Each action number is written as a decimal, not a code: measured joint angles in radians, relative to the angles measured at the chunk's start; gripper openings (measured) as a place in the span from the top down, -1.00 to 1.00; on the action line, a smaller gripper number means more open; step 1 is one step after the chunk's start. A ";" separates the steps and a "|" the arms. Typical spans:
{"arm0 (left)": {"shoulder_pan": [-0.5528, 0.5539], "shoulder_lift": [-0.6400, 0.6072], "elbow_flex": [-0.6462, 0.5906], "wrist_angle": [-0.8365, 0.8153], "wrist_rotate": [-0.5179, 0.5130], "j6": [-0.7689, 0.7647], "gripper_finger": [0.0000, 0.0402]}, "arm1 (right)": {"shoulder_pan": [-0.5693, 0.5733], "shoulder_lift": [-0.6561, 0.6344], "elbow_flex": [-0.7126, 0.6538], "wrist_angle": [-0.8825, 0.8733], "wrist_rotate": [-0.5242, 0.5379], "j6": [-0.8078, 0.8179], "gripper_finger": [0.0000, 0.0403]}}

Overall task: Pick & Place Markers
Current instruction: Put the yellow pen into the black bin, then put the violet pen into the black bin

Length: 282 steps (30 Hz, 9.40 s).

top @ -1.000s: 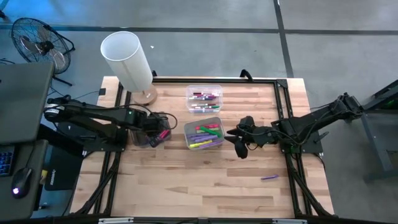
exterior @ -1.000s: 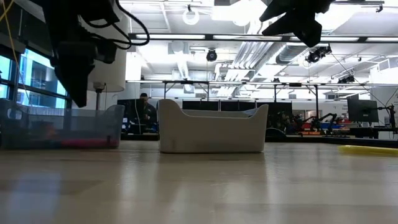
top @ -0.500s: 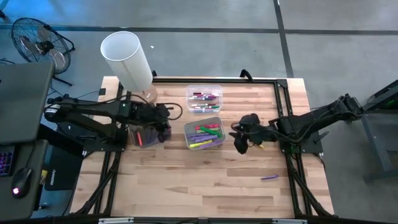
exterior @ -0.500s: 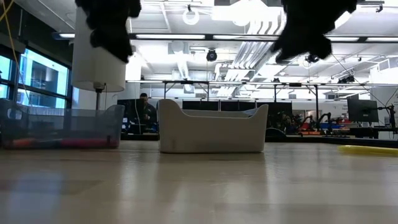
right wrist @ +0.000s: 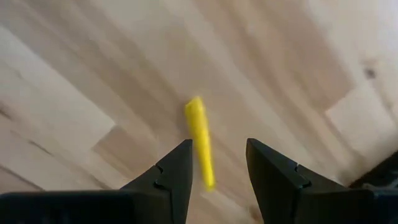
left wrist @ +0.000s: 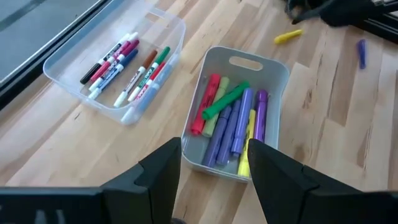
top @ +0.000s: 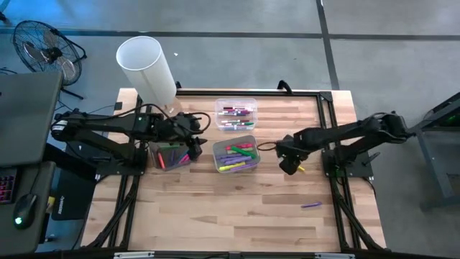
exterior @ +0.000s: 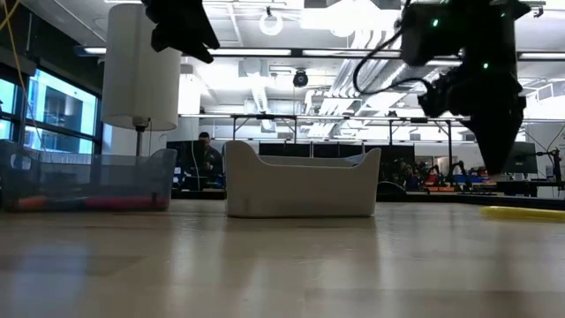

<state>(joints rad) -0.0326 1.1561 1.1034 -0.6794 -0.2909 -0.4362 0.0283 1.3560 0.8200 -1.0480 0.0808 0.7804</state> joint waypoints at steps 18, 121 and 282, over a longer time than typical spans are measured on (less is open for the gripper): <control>0.000 0.001 0.000 0.000 0.001 -0.044 0.09 | 0.012 0.351 0.008 0.066 -0.089 -0.136 0.39; -0.033 0.190 -0.199 -0.567 0.153 -0.038 0.82 | 0.405 -0.217 0.037 0.856 0.664 0.181 0.23; -0.052 0.019 -0.204 0.758 0.237 0.176 -0.22 | 0.543 -0.126 -0.043 1.352 0.785 -0.259 0.84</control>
<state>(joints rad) -0.0844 1.1746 0.8997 0.0787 -0.0541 -0.2600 0.5715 1.2300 0.7765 0.3045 0.8654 0.5214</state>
